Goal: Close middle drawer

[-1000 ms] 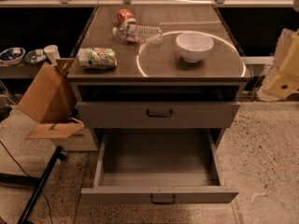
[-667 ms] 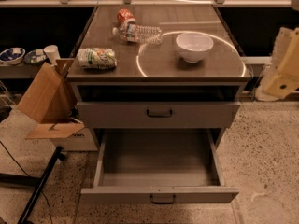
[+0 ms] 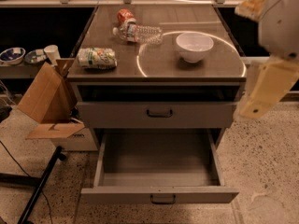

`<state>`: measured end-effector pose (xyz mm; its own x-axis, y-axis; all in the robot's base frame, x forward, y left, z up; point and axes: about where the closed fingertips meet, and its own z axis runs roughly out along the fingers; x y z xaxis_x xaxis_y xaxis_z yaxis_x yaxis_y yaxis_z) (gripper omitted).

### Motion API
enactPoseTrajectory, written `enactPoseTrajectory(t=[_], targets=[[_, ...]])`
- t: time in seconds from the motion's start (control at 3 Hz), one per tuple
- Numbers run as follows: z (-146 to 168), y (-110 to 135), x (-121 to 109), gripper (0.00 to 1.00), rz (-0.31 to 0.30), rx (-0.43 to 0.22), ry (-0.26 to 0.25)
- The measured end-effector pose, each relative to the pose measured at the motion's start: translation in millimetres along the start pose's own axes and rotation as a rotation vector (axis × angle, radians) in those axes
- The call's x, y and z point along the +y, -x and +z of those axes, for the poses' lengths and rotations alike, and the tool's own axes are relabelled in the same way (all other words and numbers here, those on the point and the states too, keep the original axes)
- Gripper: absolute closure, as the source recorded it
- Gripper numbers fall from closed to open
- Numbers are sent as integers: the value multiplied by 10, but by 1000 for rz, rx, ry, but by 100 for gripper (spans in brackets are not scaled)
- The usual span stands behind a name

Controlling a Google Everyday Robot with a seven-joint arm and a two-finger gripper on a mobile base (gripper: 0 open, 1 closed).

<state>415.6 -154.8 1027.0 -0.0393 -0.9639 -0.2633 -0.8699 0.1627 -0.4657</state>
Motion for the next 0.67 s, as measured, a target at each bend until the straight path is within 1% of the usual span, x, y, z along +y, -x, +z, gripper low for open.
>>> enactPoseTrajectory(t=[0.33, 0.67], targets=[[537, -125, 200, 0, 22, -41, 47], [1284, -361, 455, 0, 58, -62, 117]])
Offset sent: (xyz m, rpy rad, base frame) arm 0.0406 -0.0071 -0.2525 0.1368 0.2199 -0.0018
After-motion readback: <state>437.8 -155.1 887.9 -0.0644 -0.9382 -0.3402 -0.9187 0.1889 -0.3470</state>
